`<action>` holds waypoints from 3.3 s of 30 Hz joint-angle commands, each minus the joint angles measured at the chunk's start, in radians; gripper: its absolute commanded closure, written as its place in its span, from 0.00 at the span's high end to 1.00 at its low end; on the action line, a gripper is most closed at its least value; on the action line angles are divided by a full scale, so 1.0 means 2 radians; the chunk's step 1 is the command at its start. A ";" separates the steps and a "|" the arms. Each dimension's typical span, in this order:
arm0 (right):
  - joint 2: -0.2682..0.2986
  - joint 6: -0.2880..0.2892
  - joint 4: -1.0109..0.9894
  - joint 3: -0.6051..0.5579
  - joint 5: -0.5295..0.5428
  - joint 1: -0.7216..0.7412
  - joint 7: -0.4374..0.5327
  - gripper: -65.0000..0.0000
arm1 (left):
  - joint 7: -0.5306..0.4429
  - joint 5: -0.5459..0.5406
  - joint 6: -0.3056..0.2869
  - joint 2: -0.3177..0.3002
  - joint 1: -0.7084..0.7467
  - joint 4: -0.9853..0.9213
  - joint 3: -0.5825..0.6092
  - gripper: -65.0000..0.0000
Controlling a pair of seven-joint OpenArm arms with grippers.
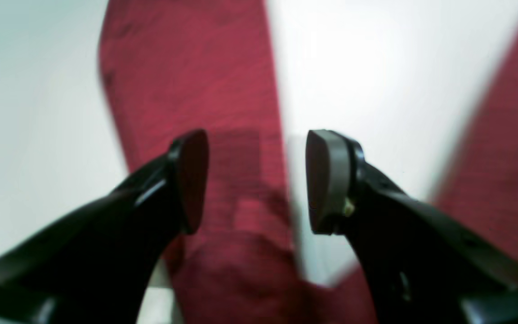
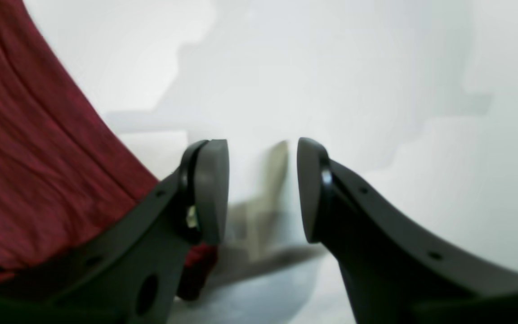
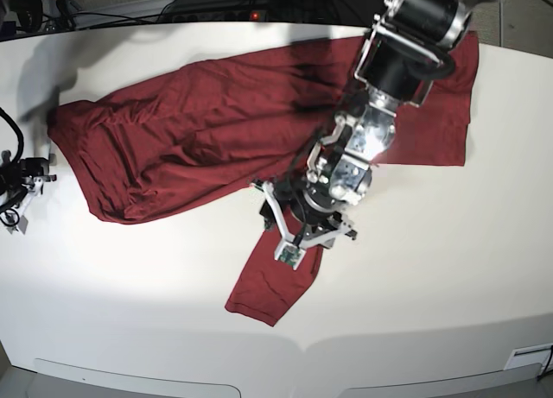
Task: Fold the T-shirt properly
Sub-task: 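Release the sleeve with the right gripper and grasp its cuff with the left gripper, then carry the sleeve cuff with the left gripper onto the folded shirt, then release the cuff and press the left gripper onto the folded sleeve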
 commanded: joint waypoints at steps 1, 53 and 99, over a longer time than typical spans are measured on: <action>0.015 0.000 0.004 0.002 0.004 0.015 0.005 0.39 | -0.016 -0.010 -0.002 0.010 -0.023 -0.007 0.001 0.51; 0.018 0.000 0.004 0.002 0.031 0.015 -0.001 0.39 | 0.025 -0.188 0.034 -0.044 -0.045 0.038 0.006 0.00; 0.017 0.002 0.004 0.002 0.031 0.017 0.026 0.39 | 0.065 -0.005 0.115 -0.166 0.485 0.537 -0.171 0.05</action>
